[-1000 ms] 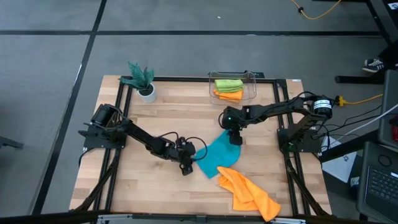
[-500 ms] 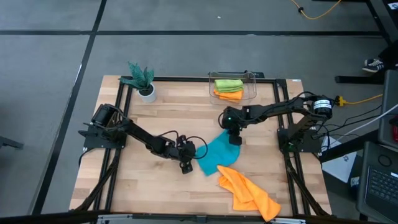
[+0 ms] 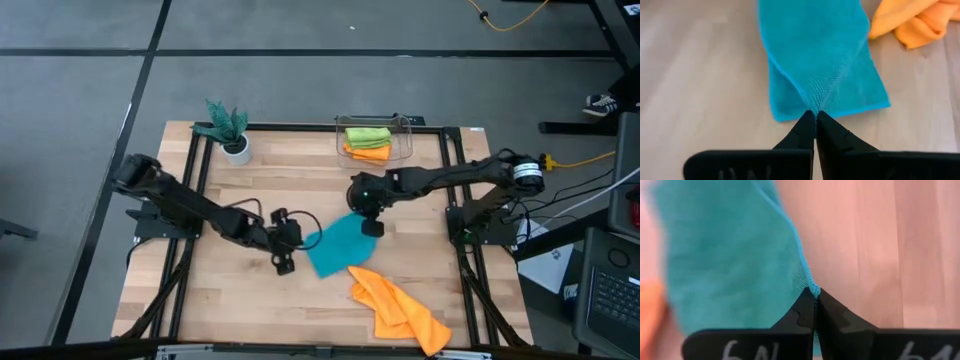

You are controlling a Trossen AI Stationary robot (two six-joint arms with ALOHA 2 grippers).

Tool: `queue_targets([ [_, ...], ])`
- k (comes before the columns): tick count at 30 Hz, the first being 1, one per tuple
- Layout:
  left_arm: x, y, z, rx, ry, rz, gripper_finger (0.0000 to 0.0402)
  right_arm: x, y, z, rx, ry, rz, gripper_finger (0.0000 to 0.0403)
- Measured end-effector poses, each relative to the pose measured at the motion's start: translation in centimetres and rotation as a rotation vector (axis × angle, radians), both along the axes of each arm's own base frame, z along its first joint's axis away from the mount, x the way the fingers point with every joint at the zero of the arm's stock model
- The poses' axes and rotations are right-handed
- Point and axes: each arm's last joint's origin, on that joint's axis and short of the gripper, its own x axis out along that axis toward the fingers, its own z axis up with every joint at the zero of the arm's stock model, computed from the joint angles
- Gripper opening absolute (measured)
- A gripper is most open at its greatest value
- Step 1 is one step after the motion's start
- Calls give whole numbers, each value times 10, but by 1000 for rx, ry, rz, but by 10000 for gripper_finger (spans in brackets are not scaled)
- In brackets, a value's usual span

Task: Fold microfiber towels
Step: Fold the blue microfiber towel

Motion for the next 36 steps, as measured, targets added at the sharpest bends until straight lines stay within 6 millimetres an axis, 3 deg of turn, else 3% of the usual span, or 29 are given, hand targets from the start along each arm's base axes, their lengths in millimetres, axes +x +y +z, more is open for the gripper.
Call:
queue_targets([
  [6, -42, 3, 43, 21, -13, 31, 0, 17, 30, 59, -137, -191, 27, 4],
  [11, -87, 8, 76, 19, -45, 8, 0, 26, 53, 108, -430, -342, -56, 5],
  [14, -107, 8, 99, -76, -171, 1, 0, 24, 66, 132, -541, -388, -103, 5],
  [18, -128, 1, 128, -220, -370, -92, 0, 18, 85, 155, -378, -390, 61, 5],
  [22, -142, -8, 151, -321, -541, -212, 0, 13, 102, 175, -291, -457, 41, 5],
  [25, -147, -16, 159, -367, -607, -274, 0, 8, 116, 181, -224, -475, 108, 4],
  [30, -144, -38, 153, -400, -575, -329, 0, 2, 138, 180, -169, -478, 147, 3],
  [36, -143, -41, 137, -330, -462, -301, 0, 15, 127, 158, -307, -414, 86, 2],
])
